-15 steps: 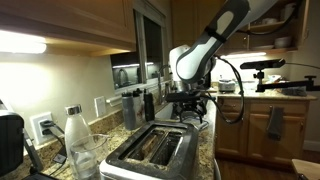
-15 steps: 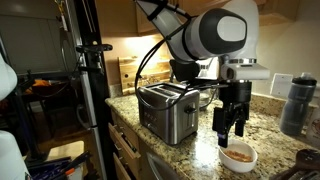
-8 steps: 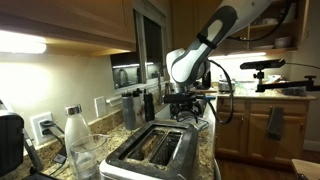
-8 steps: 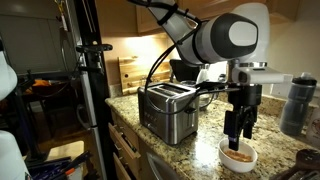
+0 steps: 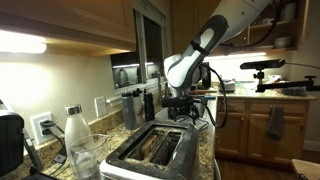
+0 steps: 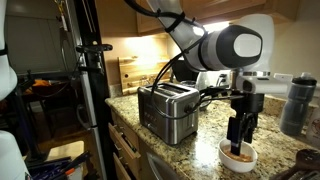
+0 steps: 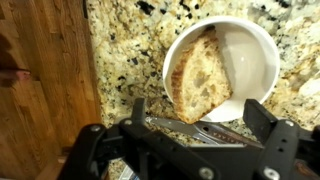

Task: Put the pieces of bread in the toaster

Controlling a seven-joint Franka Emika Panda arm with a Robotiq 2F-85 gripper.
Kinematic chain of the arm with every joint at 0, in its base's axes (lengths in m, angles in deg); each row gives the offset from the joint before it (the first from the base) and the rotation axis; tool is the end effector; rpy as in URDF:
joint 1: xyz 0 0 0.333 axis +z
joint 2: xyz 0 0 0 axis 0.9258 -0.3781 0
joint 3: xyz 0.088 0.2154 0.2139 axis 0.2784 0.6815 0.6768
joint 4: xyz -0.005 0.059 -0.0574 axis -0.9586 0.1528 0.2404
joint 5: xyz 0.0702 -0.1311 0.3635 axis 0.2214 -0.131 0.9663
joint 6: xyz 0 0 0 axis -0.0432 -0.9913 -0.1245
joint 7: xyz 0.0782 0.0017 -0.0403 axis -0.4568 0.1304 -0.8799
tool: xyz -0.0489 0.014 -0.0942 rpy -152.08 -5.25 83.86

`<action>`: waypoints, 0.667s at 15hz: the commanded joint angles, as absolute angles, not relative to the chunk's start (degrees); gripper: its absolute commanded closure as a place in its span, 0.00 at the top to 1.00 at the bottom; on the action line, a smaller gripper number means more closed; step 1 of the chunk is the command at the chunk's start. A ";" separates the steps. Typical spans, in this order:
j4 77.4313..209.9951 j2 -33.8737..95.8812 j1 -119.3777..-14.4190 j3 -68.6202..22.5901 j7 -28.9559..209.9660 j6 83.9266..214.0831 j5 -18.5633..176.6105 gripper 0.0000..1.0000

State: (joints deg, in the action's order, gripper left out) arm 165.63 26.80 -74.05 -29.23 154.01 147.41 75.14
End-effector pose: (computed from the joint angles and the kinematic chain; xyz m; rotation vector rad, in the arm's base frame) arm 0.5785 -0.1693 0.2799 2.3067 -1.9090 0.0541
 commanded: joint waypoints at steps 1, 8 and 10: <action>165.21 26.28 -73.84 -29.87 151.95 147.47 77.18 1.00; 165.42 25.94 -73.70 -29.95 151.54 147.89 77.59 1.00; 165.45 25.88 -73.73 -29.95 151.50 147.92 77.63 1.00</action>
